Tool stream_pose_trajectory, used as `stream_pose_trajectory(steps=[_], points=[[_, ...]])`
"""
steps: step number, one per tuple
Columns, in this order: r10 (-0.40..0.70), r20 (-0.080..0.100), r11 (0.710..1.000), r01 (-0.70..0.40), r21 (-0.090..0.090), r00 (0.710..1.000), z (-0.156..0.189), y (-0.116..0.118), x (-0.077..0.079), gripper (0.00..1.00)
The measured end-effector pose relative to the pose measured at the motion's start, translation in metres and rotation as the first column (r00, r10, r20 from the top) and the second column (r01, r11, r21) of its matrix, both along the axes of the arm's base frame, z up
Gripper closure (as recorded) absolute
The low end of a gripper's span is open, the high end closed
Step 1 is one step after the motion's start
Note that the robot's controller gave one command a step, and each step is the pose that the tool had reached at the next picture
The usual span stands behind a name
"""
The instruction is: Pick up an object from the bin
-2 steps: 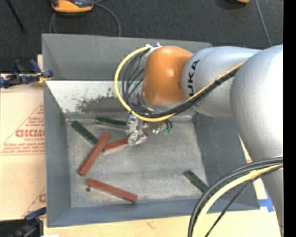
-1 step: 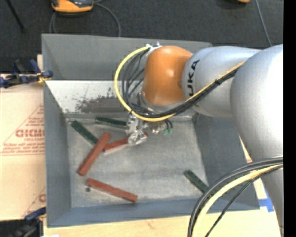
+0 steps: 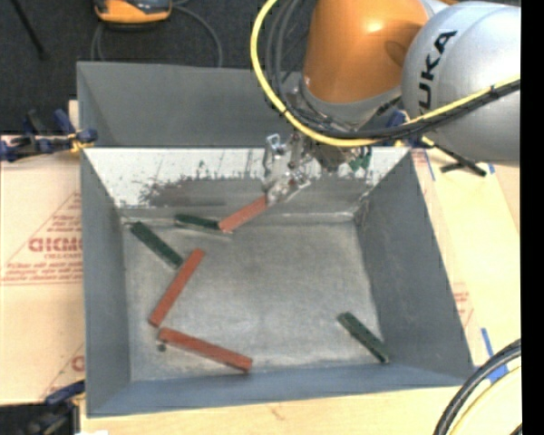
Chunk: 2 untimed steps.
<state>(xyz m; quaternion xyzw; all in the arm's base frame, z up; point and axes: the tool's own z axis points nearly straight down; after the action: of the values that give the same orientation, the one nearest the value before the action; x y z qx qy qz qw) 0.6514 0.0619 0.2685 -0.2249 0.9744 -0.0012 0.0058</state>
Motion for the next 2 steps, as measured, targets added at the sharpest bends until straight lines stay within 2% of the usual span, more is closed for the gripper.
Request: stream_pose_trajectory(steps=[2], points=[[-0.004, -0.007, 1.0, 0.004, 0.002, 1.0, -0.0033, 0.0007, -0.0014, 1.0]])
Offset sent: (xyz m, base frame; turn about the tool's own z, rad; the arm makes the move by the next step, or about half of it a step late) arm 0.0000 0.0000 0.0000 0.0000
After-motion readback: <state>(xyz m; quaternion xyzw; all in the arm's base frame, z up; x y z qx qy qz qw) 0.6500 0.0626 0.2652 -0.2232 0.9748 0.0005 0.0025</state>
